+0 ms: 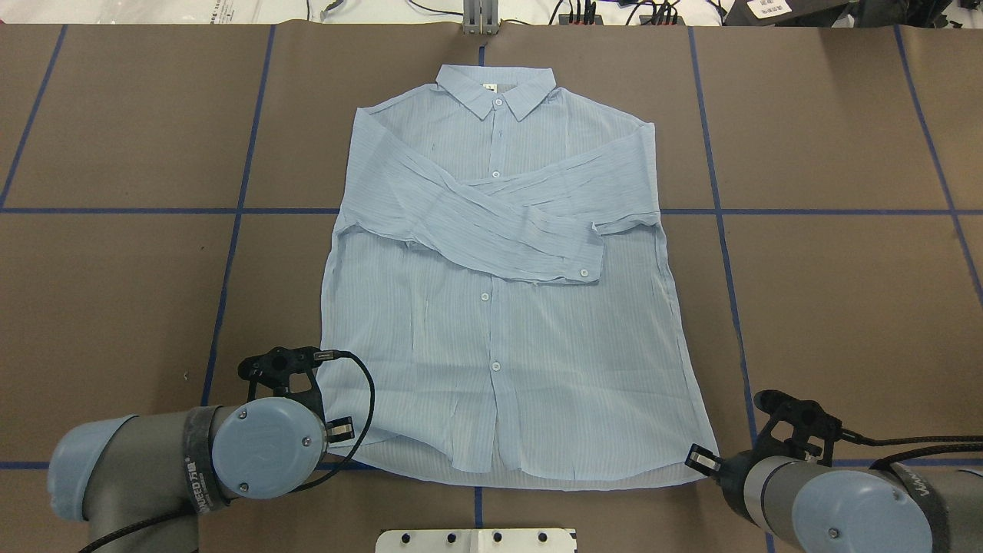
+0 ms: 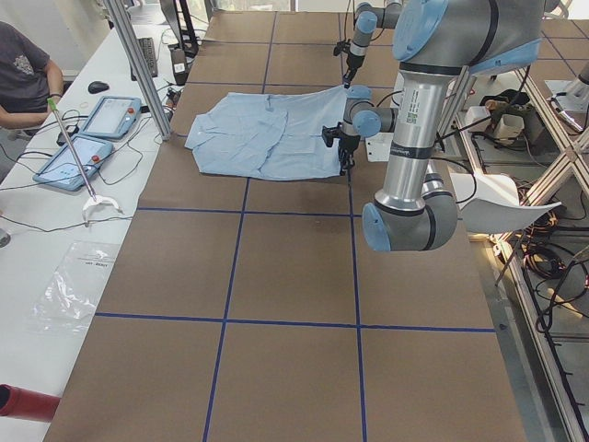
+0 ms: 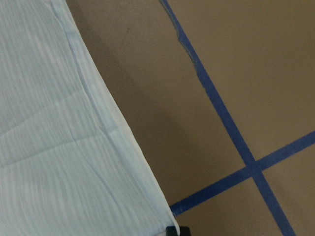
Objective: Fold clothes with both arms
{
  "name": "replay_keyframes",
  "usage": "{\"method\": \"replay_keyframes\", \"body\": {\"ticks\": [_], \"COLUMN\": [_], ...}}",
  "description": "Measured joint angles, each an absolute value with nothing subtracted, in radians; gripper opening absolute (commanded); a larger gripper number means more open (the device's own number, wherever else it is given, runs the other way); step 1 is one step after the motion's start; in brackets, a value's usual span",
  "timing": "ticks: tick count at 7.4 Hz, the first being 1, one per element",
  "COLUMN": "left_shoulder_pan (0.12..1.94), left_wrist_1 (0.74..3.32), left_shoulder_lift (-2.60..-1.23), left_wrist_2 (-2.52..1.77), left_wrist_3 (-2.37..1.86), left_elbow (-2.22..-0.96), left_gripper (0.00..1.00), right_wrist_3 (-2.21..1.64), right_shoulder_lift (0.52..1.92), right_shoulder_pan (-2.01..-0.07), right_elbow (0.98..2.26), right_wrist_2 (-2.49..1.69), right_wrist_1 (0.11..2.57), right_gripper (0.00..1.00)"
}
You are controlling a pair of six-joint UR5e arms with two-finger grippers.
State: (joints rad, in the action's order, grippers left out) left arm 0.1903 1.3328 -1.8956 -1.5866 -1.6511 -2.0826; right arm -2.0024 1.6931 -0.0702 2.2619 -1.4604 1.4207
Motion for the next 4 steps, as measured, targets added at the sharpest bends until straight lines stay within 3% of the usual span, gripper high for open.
{"method": "replay_keyframes", "body": {"ticks": [2, 4], "left_shoulder_pan": [0.181, 0.177], "left_wrist_1": [1.332, 1.332], "left_shoulder_lift": [-1.880, -1.876], "left_wrist_2": [-1.593, -1.597], "left_wrist_3": [-1.650, -1.649], "left_elbow": [-2.102, -2.111], "left_gripper": [0.67, 0.67], "right_wrist_3": [-2.002, -2.002], "right_shoulder_lift": [1.695, 1.695], "right_shoulder_pan": [-0.069, -0.068], "right_elbow": [2.264, 2.265], "right_wrist_2": [-1.460, -1.459], "right_wrist_1": [1.420, 1.420], "right_gripper": [0.00, 0.00]}}
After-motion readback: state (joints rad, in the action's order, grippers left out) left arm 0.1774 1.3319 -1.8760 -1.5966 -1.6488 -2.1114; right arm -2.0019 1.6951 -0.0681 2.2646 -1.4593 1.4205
